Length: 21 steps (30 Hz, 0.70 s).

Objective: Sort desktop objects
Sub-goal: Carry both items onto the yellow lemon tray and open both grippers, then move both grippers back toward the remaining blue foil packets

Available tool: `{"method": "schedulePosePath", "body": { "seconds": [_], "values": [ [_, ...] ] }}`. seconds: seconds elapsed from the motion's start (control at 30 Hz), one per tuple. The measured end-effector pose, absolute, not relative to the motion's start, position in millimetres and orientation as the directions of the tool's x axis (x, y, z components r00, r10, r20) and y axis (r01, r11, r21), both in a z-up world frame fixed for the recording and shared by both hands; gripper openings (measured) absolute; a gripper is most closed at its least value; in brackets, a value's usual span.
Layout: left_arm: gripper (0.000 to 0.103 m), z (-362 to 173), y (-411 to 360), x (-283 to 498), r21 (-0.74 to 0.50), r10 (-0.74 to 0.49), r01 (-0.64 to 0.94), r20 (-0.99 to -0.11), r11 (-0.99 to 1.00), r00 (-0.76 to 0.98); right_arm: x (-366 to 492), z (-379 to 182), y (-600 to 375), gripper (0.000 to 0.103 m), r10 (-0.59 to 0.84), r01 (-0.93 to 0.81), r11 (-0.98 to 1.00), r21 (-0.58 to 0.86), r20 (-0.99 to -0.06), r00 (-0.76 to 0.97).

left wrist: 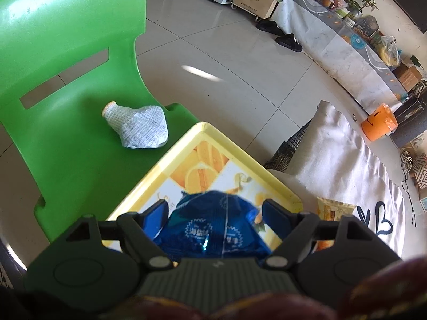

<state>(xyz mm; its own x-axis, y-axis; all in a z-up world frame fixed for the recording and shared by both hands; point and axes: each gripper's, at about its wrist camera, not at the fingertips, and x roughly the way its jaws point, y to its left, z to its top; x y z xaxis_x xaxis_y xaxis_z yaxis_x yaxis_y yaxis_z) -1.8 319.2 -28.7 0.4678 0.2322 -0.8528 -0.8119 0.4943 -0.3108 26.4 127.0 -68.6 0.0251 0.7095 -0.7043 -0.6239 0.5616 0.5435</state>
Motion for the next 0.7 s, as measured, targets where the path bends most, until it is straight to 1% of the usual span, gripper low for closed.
{"method": "schedulePosePath", "body": {
  "seconds": [0.07,0.23,0.3,0.43,0.57,0.7],
  "values": [
    [0.094,-26.6,319.5,-4.0,-0.314,0.245,-0.818,-0.848,0.482,0.47,29.6,-65.1,124.2,0.082,0.716,-0.616,0.567,0.546,-0.696,0.042],
    [0.095,-25.6,316.0,-2.9,-0.297,0.259,-0.826,-0.851,0.478,0.456,38.5,-59.6,115.8,0.082,0.694,-0.601,0.599,0.529,-0.717,0.06],
    [0.097,-26.9,314.1,-2.3,-0.3,0.25,-0.827,-0.855,0.476,0.454,42.6,-58.9,110.4,0.082,0.687,-0.597,0.603,0.528,-0.725,0.052],
    [0.097,-27.4,305.7,3.4,-0.296,0.239,-0.813,-0.856,0.501,0.459,44.6,-53.2,93.5,0.082,0.672,-0.593,0.616,0.518,-0.738,0.053],
    [0.102,-27.5,295.1,9.9,-0.294,0.228,-0.799,-0.856,0.524,0.465,47.1,-53.9,81.2,0.082,0.669,-0.579,0.619,0.53,-0.742,0.036],
    [0.102,-28.2,282.1,18.3,-0.282,0.215,-0.776,-0.857,0.565,0.468,45.7,-55.2,70.5,0.082,0.669,-0.561,0.62,0.549,-0.743,0.014]
  ]
}}
